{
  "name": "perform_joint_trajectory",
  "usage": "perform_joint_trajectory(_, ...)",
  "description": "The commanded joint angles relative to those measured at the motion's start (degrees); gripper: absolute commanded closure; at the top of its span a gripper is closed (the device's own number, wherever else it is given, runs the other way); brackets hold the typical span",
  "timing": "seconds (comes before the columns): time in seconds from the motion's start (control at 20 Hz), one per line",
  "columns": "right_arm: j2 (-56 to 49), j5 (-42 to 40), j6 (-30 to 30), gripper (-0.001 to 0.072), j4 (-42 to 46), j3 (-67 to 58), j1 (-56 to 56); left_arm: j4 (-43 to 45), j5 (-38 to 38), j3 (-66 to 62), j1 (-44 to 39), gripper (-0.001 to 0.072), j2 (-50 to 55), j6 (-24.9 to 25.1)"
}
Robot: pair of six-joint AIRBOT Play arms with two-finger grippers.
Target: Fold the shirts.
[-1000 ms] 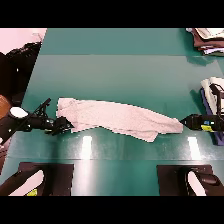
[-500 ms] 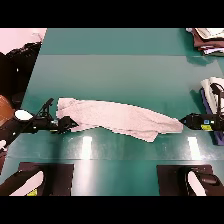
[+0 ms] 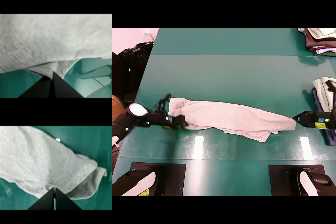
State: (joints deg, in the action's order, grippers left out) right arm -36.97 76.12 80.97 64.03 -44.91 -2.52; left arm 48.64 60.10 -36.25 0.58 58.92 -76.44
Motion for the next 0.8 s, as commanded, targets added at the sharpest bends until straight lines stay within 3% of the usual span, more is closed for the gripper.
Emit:
perform_joint_trajectory(0.0,-1.92,-1.29,-0.81,0.07,-0.04,-9.25,0.0,-0.55,5.42,-15.28,-0.11,0.0683,-3.26,-1.36)
perform_joint_trajectory(0.2,-10.78,2.51,-2.05,0.07,0.0,-31.36,-0.02,2.62,6.99,-44.46,-0.11,0.0683,-6.54,-1.62)
perform_joint_trajectory(0.45,-18.16,5.33,-2.05,0.07,0.66,-61.0,-0.02,16.26,9.38,-78.66,-0.11,0.0683,-6.54,-6.8)
perform_joint_trajectory(0.6,-18.43,5.44,-1.95,0.07,3.45,-74.6,-0.02,18.69,10.03,-87.21,-0.11,0.0683,-7.93,-8.0)
perform_joint_trajectory(0.75,-13.77,3.65,-1.88,0.07,8.44,-76.78,-2.27,18.64,8.2,-87.54,-0.11,0.0684,-11.02,-9.33)
